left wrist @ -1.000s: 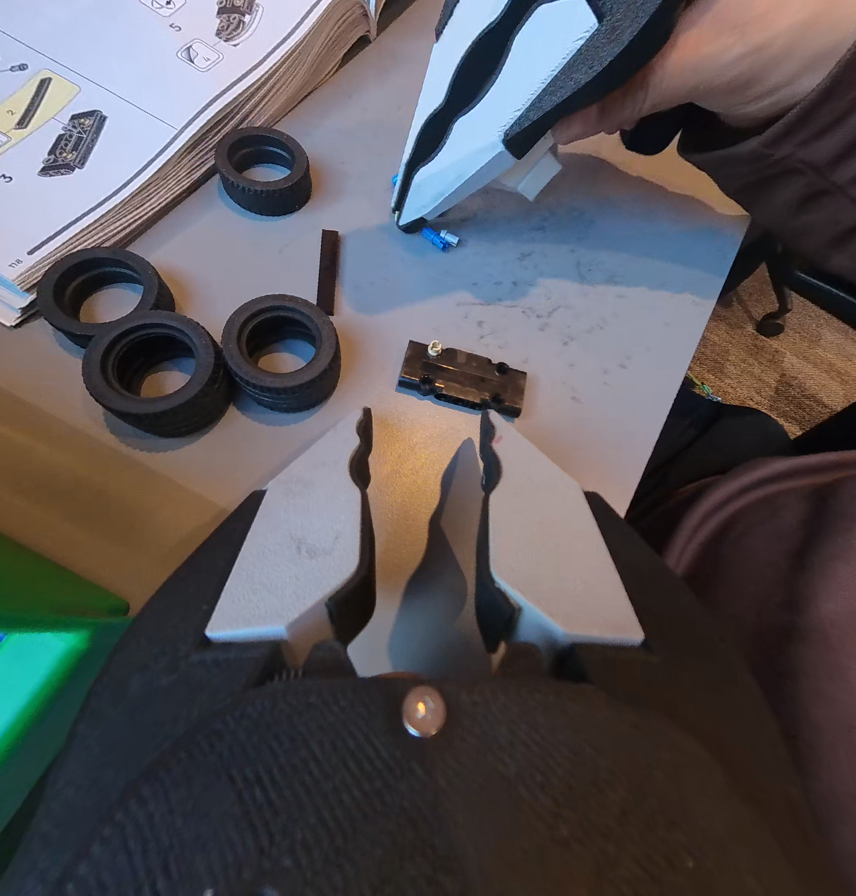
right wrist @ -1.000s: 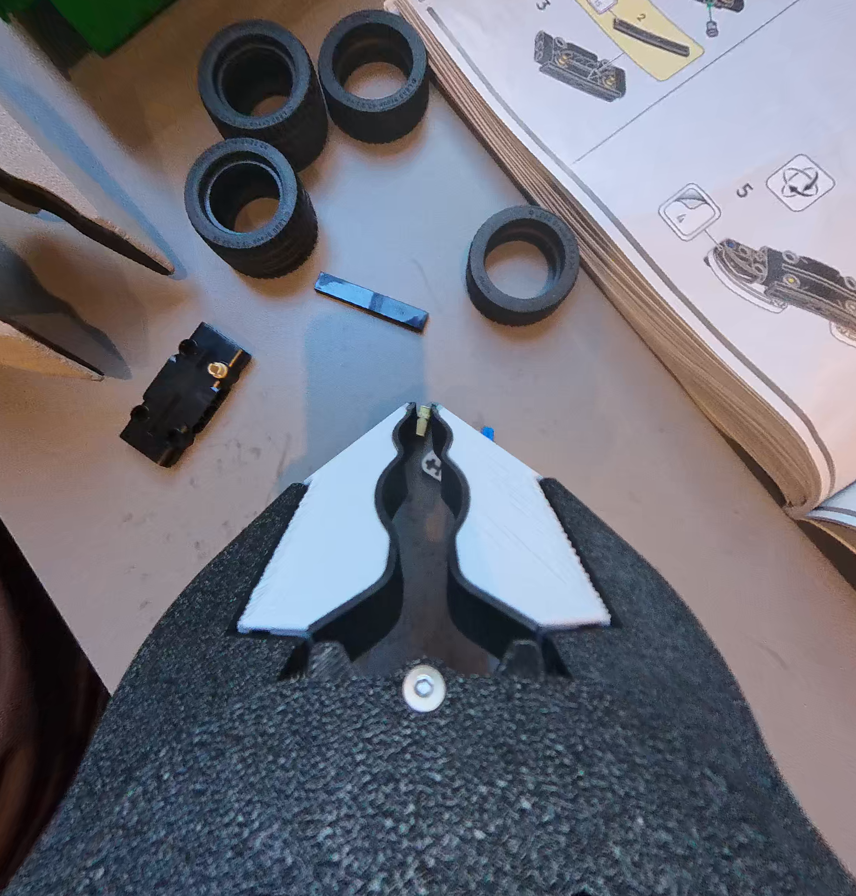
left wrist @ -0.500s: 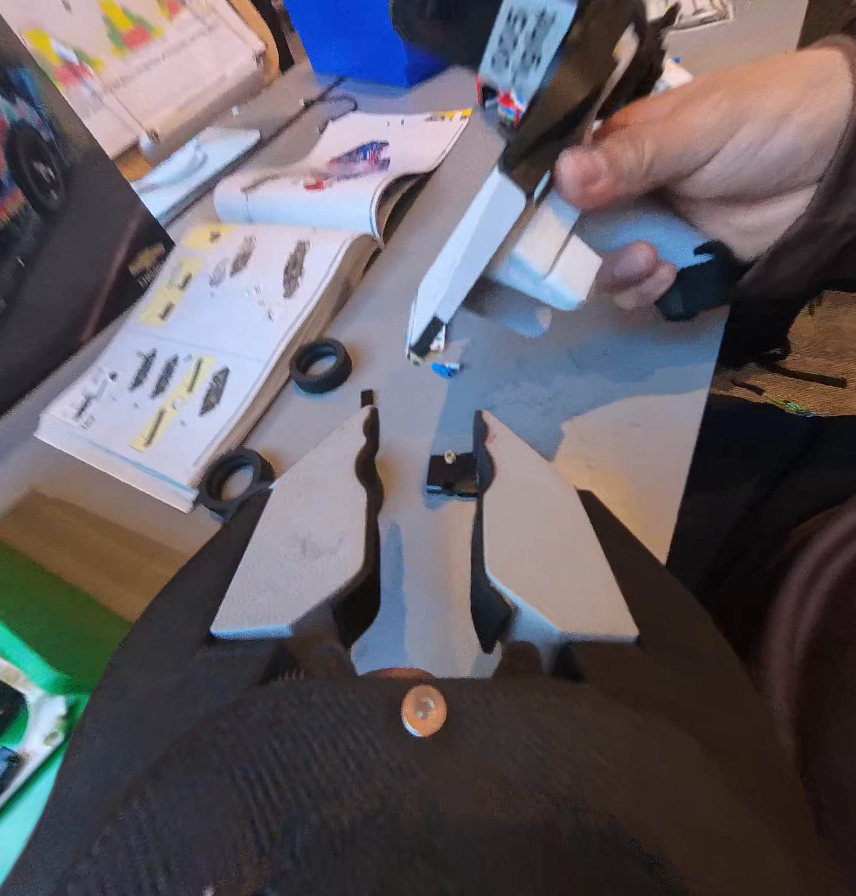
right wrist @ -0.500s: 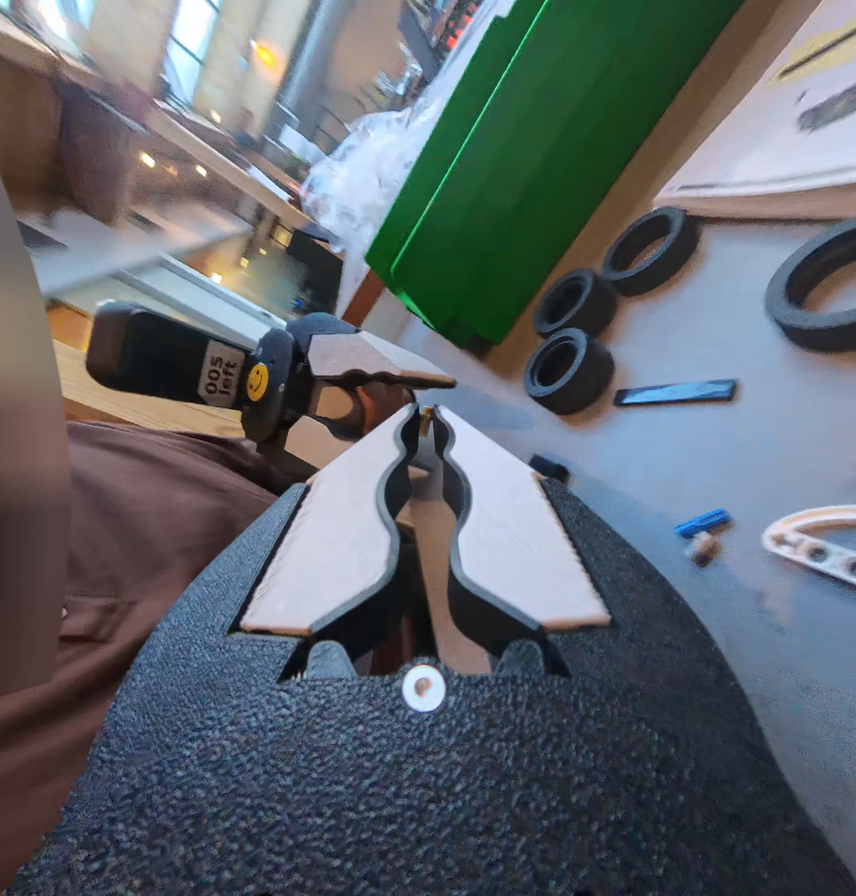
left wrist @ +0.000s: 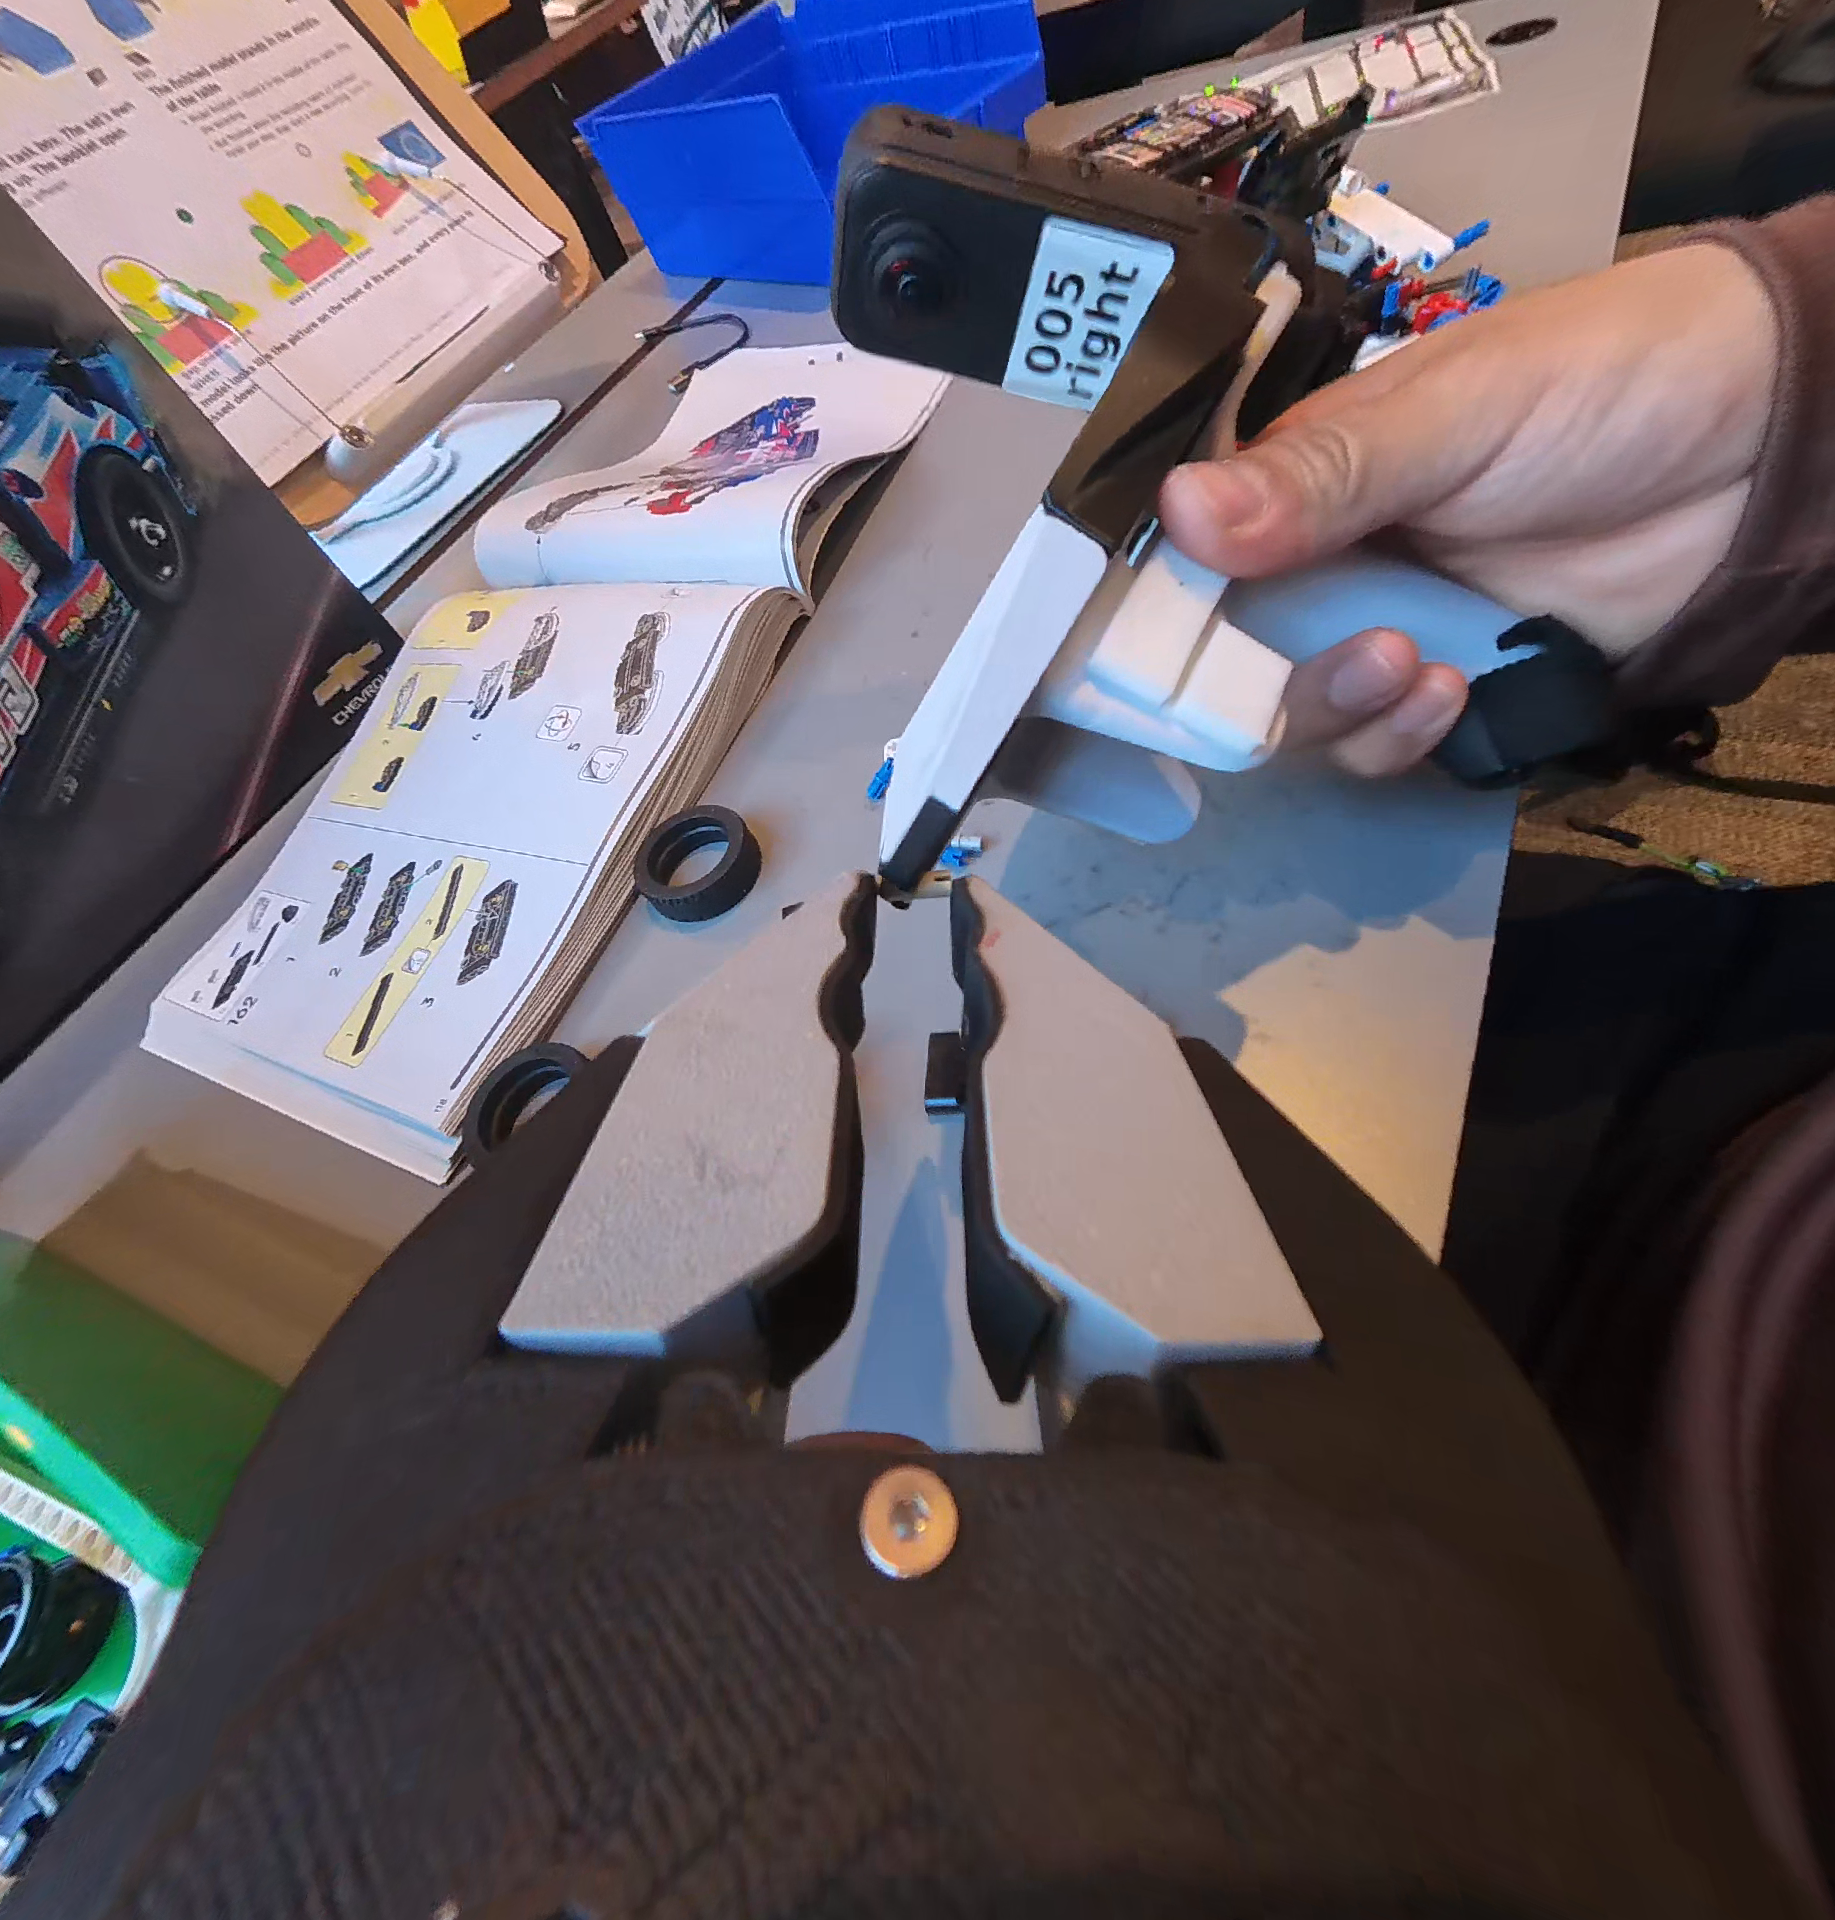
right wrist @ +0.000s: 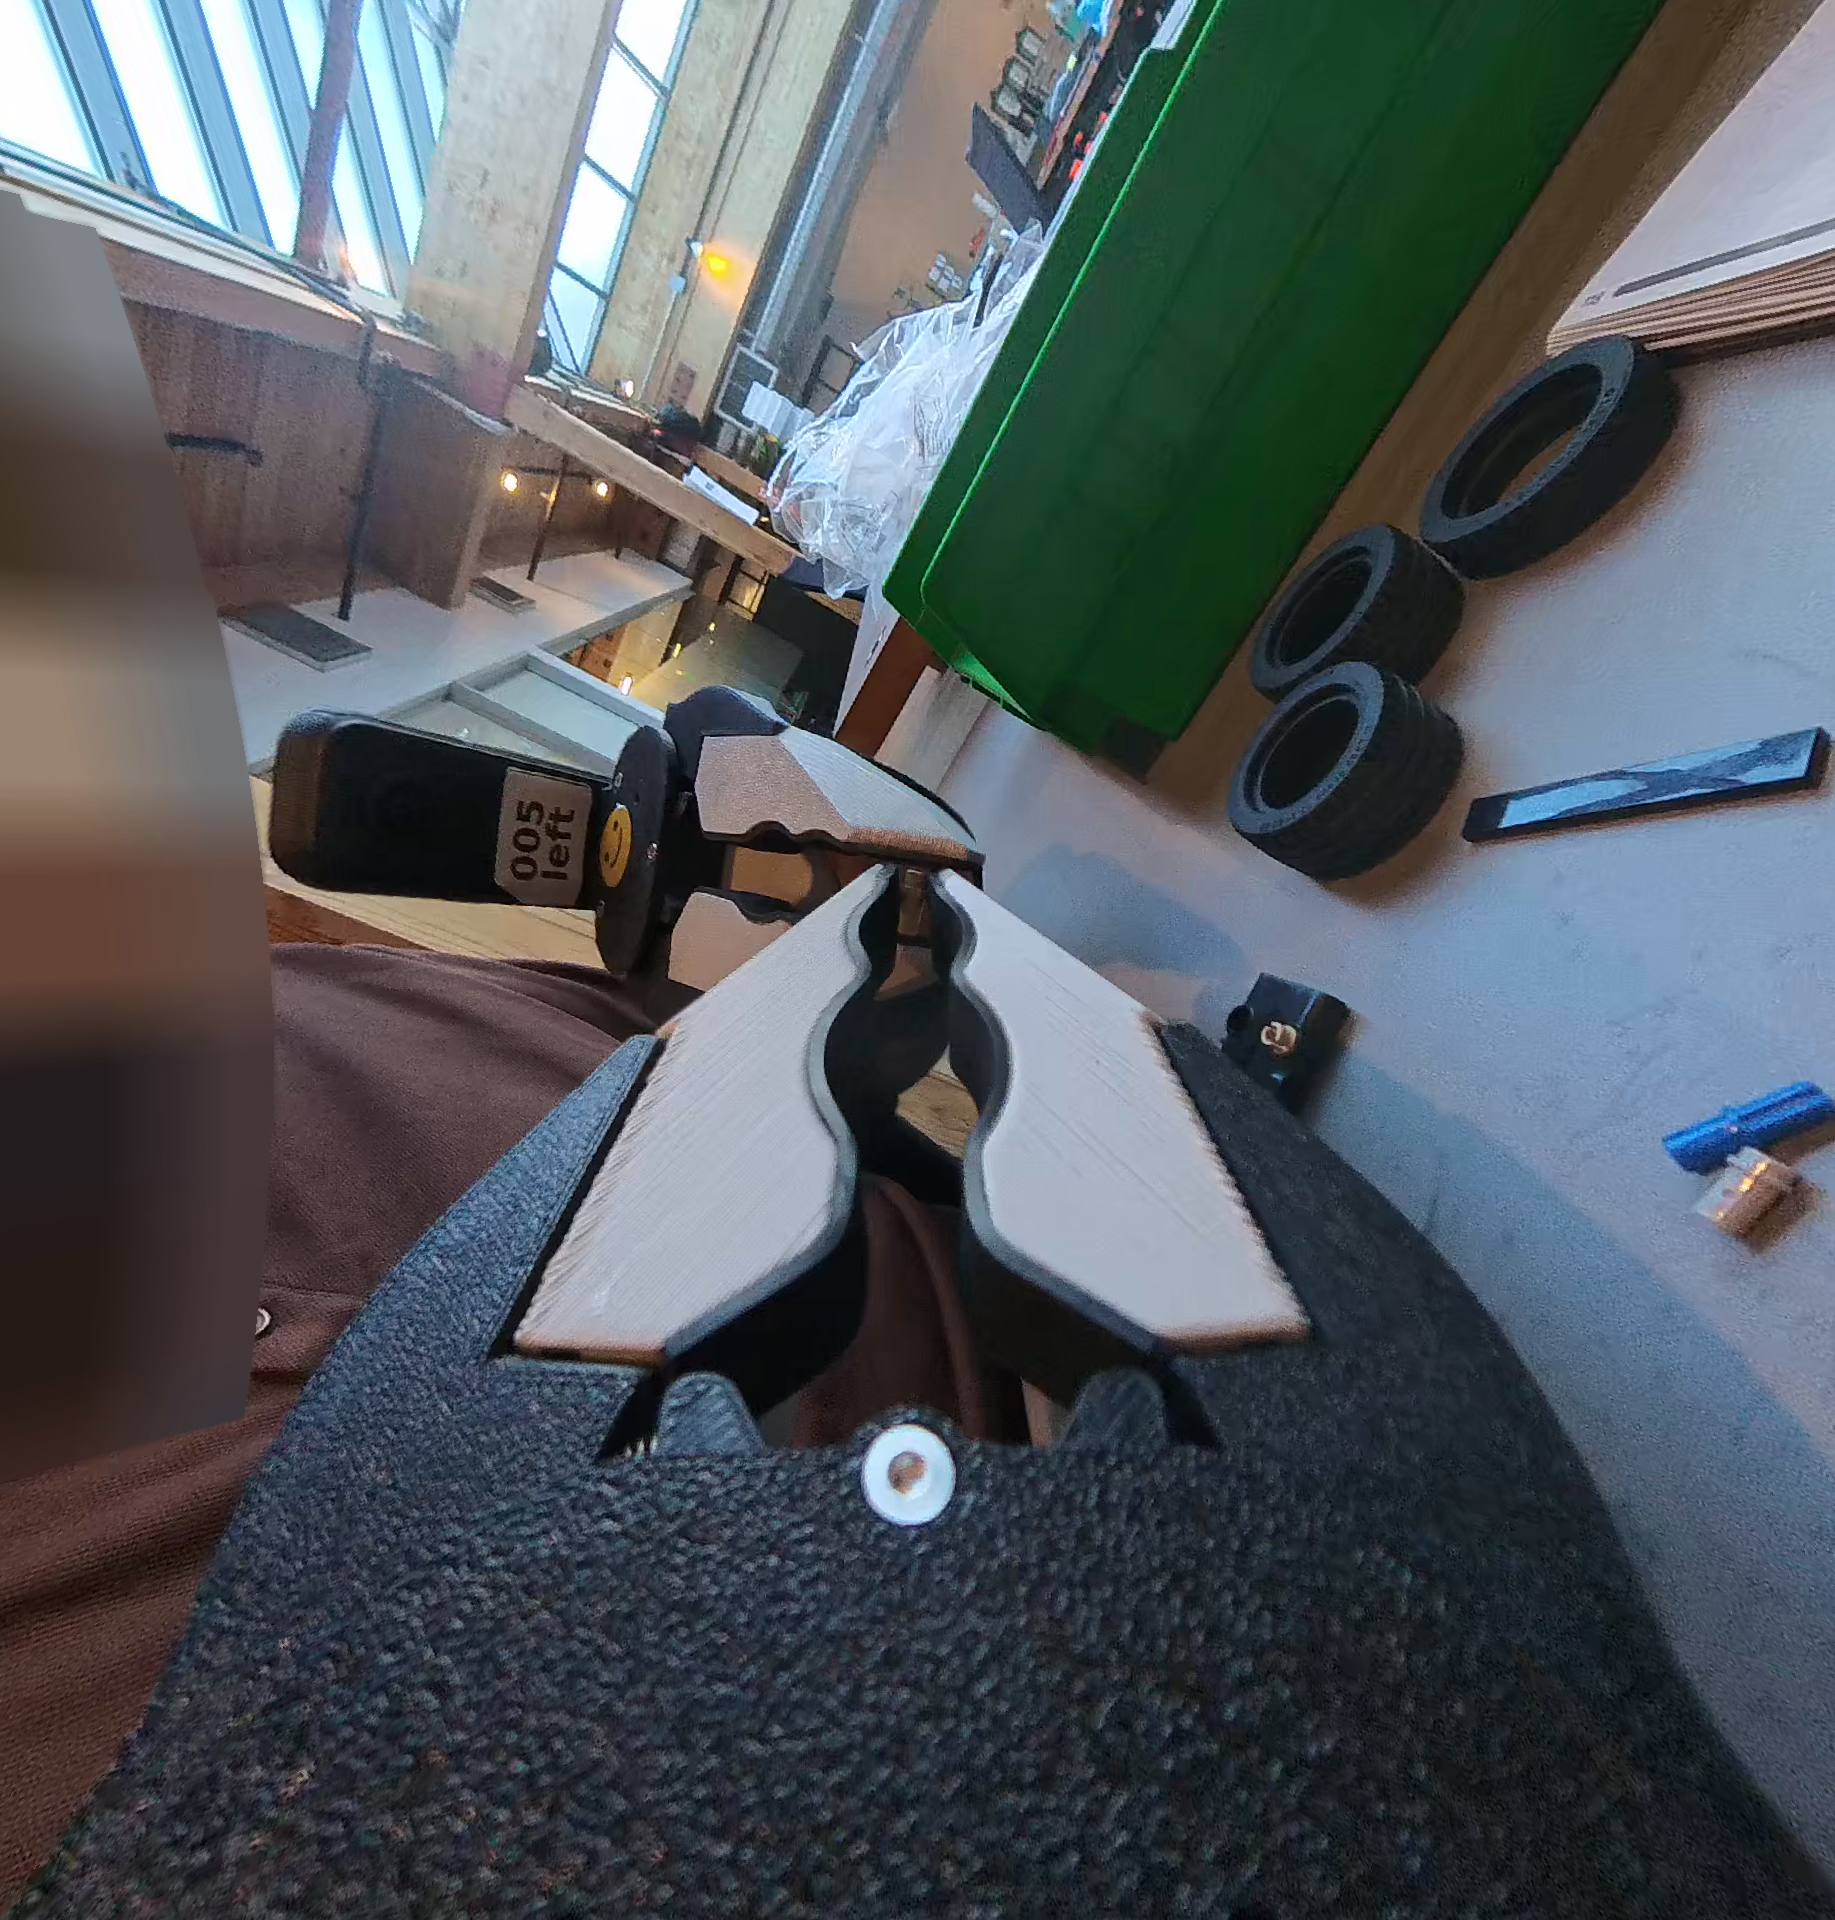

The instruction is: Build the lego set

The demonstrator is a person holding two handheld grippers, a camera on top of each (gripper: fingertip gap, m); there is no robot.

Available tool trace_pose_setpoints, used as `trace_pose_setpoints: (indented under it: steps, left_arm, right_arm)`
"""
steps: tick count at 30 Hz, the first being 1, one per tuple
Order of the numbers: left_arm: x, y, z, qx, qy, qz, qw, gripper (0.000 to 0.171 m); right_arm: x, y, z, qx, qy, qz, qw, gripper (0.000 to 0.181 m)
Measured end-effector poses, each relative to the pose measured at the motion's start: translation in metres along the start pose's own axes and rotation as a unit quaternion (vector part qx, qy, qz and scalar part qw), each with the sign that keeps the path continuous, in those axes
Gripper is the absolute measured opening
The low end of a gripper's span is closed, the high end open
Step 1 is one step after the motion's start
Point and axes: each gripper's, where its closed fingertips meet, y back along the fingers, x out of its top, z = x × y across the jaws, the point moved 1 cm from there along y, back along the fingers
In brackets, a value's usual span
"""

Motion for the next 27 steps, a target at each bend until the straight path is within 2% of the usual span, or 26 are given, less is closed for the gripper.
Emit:
trace_pose_setpoints:
  steps: [3,7,12,14,17,21,24,27]
  left_arm:
    - [-0.004,-0.002,0.002,0.000,-0.032,-0.013,0.999,0.011]
    - [-0.010,-0.004,0.006,-0.001,-0.123,-0.039,0.992,0.010]
    - [-0.016,-0.007,0.007,0.025,-0.262,-0.069,0.962,0.009]
    - [-0.015,-0.007,0.006,0.033,-0.283,-0.072,0.956,0.010]
    - [-0.010,-0.006,0.000,0.035,-0.217,-0.061,0.974,0.010]
    - [-0.006,-0.003,-0.002,0.009,-0.058,-0.036,0.998,0.018]
    - [0.000,-0.001,0.007,-0.057,0.091,-0.011,0.994,0.021]
    - [0.004,0.000,0.000,-0.064,0.161,0.008,0.985,0.019]
  right_arm:
    - [-0.003,0.001,0.003,-0.019,0.013,-0.014,1.000,0.004]
    - [-0.009,0.003,0.008,-0.070,0.073,-0.056,0.993,0.005]
    - [-0.013,0.004,0.014,-0.138,0.151,-0.103,0.973,0.004]
    - [-0.011,0.005,0.013,-0.148,0.167,-0.103,0.969,0.004]
    - [-0.003,0.007,0.009,-0.125,0.152,-0.069,0.978,0.004]
    - [0.007,0.012,-0.001,-0.058,0.107,-0.011,0.992,0.004]
    - [0.010,0.012,-0.010,-0.021,0.104,0.014,0.994,0.004]
    - [0.012,0.011,-0.015,-0.015,0.125,0.025,0.992,0.003]
